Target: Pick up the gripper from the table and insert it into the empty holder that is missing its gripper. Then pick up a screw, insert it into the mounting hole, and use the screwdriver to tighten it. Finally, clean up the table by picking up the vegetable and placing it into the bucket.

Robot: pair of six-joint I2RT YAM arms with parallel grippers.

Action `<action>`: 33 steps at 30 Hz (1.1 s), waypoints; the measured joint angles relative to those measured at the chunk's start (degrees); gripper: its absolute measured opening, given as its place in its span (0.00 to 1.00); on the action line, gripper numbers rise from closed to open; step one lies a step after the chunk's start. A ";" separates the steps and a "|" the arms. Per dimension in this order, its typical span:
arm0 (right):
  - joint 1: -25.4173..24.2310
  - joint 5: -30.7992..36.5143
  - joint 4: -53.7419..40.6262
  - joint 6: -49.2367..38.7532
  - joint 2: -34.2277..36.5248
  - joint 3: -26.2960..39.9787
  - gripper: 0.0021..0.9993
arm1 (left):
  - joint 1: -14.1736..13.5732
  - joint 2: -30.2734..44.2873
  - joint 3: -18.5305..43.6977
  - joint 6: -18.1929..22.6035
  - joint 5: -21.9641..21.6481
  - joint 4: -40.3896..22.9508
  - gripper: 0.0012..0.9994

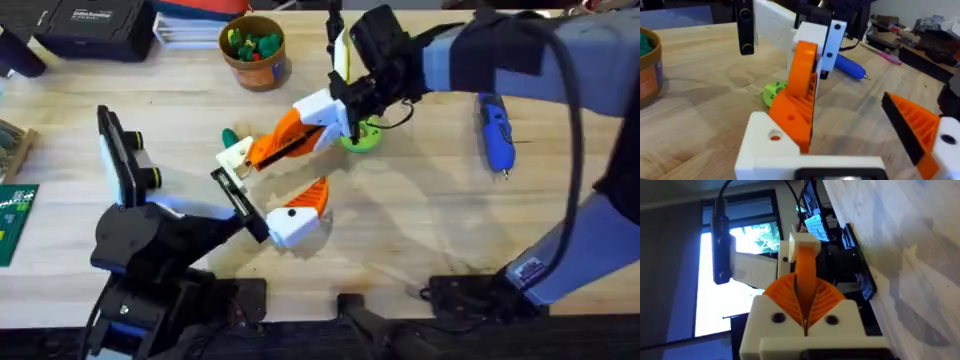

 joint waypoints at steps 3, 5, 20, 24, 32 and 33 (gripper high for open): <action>0.69 -1.50 2.49 3.20 1.65 0.00 0.01 | 0.00 0.02 0.00 -0.46 0.04 -0.02 0.99; 1.36 -3.36 6.12 8.26 3.57 0.04 0.01 | 0.00 0.02 0.00 -1.16 0.57 -0.11 0.99; 4.00 -2.72 18.49 25.20 5.92 0.28 0.01 | 0.17 0.02 0.02 -2.92 -0.54 -0.15 0.99; 4.22 -2.03 18.71 27.18 5.92 0.44 0.01 | 0.17 0.02 0.02 -3.59 -1.01 -0.15 0.99; 4.24 -1.81 18.83 28.08 5.92 0.44 0.02 | 0.17 0.02 0.02 -3.89 -1.20 -0.15 0.99; 4.26 -1.77 18.76 28.09 5.92 0.44 0.04 | 0.17 0.02 0.02 -3.87 -1.22 -0.15 0.99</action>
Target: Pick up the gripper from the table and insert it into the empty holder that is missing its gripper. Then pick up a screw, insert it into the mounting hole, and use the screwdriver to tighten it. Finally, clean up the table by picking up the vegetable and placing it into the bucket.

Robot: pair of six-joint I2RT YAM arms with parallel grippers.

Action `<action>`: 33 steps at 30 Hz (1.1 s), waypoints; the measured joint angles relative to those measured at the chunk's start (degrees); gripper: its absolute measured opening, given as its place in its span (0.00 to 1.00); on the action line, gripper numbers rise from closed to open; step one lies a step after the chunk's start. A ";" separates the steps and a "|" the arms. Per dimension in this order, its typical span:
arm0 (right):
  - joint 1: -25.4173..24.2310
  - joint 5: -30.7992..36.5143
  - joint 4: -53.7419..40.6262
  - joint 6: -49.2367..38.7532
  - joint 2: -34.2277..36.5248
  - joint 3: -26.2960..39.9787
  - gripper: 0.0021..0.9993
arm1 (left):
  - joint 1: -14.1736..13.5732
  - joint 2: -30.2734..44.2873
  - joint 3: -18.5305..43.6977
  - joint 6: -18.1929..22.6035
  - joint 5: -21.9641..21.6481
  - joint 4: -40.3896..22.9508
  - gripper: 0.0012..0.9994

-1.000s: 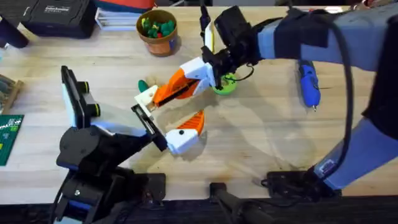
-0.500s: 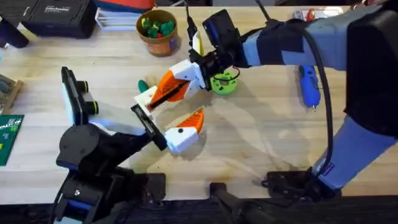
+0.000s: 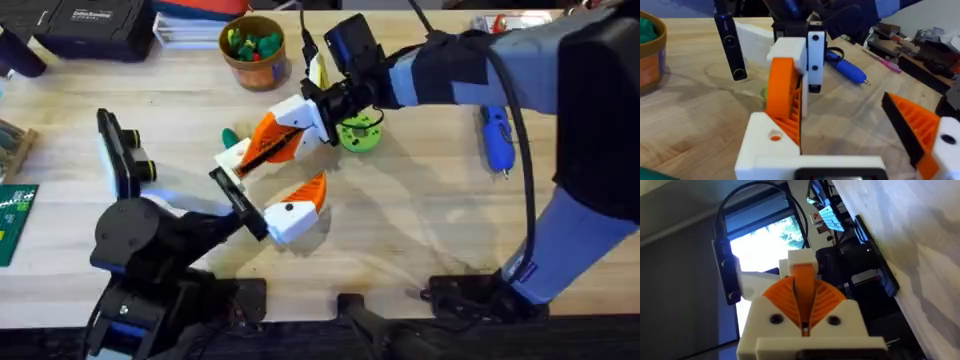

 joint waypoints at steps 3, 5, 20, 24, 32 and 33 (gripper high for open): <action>0.09 0.34 -0.05 -0.03 0.00 0.00 0.09 | 0.00 0.00 0.00 0.02 -0.02 0.00 0.99; 0.13 0.50 -0.06 -0.28 0.00 0.00 0.11 | 0.00 0.00 0.00 0.02 -0.13 0.00 0.99; 1.14 1.35 -0.93 -3.06 0.00 -0.02 0.58 | 0.00 -0.02 0.02 2.64 -0.83 0.13 0.99; 1.14 1.22 -0.93 -3.26 0.00 -0.02 0.59 | 0.00 -0.01 0.02 2.67 -0.81 0.13 0.99; 0.17 1.87 -0.59 -4.80 -0.04 -0.02 0.99 | -0.72 0.00 0.02 2.89 3.12 0.01 0.99; -0.16 1.90 -0.54 -5.05 -0.02 -0.02 0.99 | -0.72 -0.02 0.02 2.89 3.31 0.00 0.99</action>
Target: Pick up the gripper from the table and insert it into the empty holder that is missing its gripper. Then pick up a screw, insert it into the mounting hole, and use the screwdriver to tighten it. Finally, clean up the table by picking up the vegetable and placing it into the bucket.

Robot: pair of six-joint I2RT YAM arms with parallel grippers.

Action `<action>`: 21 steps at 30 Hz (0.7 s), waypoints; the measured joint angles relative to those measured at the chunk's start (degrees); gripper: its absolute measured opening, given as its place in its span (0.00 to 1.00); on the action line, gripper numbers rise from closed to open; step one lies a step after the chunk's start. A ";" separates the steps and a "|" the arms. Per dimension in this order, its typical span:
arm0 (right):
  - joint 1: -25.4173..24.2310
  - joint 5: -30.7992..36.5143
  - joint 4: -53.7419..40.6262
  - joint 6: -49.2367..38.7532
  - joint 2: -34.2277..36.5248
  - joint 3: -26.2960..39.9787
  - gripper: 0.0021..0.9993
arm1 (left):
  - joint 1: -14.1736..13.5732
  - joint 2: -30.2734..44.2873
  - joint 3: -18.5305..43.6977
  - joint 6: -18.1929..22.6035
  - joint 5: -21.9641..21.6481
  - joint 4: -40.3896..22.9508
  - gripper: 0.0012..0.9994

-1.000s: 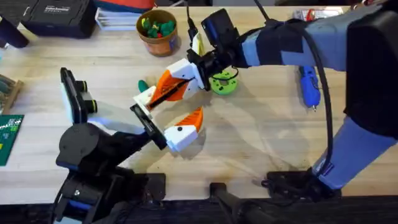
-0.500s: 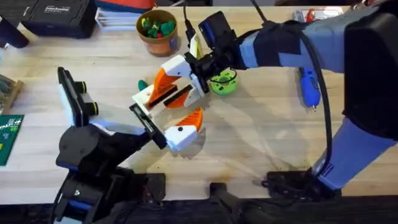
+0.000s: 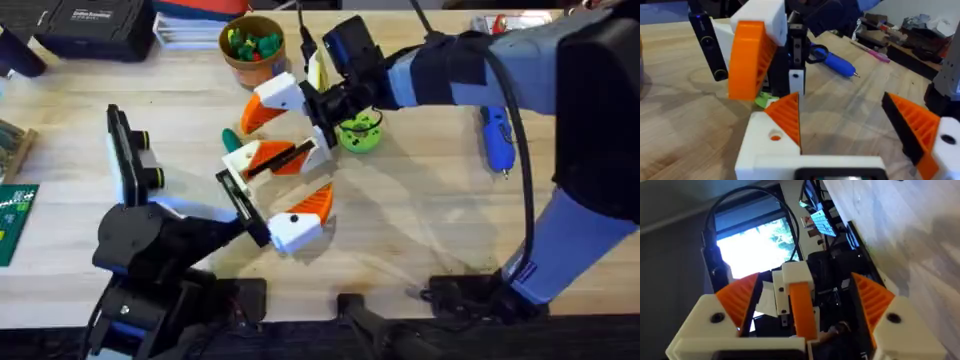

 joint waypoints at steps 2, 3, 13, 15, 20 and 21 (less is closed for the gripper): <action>-0.80 0.04 0.17 -0.45 -0.02 -0.01 1.00 | 0.00 0.02 0.00 0.00 0.36 -0.02 0.99; -1.22 0.18 0.25 -0.68 -0.11 -0.01 1.00 | 0.00 0.02 0.00 0.00 0.48 -0.02 0.99; -9.90 11.60 -3.48 -10.42 -9.30 -0.01 0.99 | 0.00 0.01 0.00 0.00 0.67 -0.04 0.99; -11.43 16.29 -9.00 -14.76 -13.15 -0.01 1.00 | 0.00 -0.01 0.00 0.02 0.69 -0.04 0.99; -11.94 37.55 -27.08 -28.41 -24.56 -0.01 1.00 | 0.00 0.01 0.00 0.11 0.69 -0.04 0.99; -11.29 43.18 -30.12 -30.73 -26.60 0.00 1.00 | 0.00 -0.01 0.00 0.13 0.69 -0.04 0.99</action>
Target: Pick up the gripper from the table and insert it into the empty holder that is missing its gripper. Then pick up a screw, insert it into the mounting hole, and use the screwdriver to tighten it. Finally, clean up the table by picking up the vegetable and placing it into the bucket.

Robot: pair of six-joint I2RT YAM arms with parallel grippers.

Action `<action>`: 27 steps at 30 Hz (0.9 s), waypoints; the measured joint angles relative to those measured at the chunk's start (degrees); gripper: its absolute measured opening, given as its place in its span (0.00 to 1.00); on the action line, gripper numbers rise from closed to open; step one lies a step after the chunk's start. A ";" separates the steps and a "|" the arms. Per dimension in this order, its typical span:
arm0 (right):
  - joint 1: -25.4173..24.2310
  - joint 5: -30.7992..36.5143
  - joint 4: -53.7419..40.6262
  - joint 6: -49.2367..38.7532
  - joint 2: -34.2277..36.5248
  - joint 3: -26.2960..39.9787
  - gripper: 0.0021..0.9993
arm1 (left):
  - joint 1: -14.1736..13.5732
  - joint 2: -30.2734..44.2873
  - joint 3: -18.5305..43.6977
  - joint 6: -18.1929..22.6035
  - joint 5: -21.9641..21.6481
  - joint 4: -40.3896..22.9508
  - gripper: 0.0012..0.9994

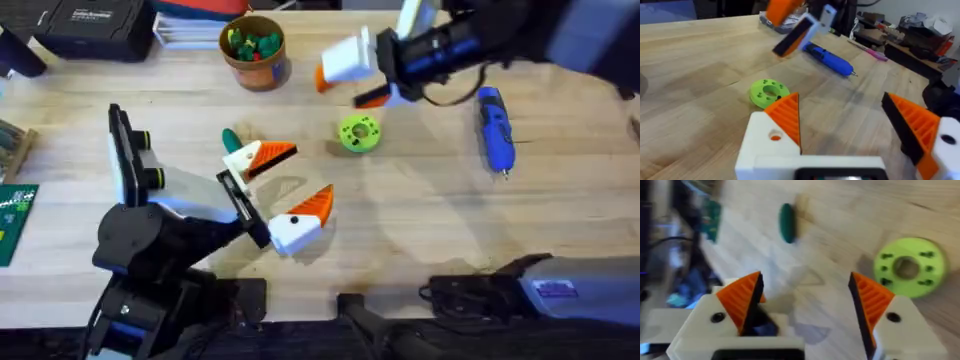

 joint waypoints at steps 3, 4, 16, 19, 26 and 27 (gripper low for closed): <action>3.17 14.64 -5.83 -5.57 -3.71 0.02 1.00 | 0.00 0.02 0.00 0.00 0.00 0.00 0.99; 4.42 18.51 -7.10 -6.95 -4.13 0.02 1.00 | 0.00 0.02 0.00 0.00 0.00 0.00 0.99; 11.66 33.93 -9.26 -12.86 3.94 0.01 0.69 | 0.00 0.02 0.00 0.00 0.02 0.00 0.99; 13.20 35.37 -9.09 -13.22 8.32 0.00 0.53 | 0.00 0.02 0.00 0.00 0.00 0.00 0.99; 14.17 40.19 -8.60 -13.46 10.01 -0.01 0.51 | 0.00 0.00 0.00 0.00 0.00 0.00 0.99; 14.17 40.47 -8.34 -13.55 10.01 -0.01 0.51 | 0.00 0.01 0.00 0.00 0.00 0.00 0.99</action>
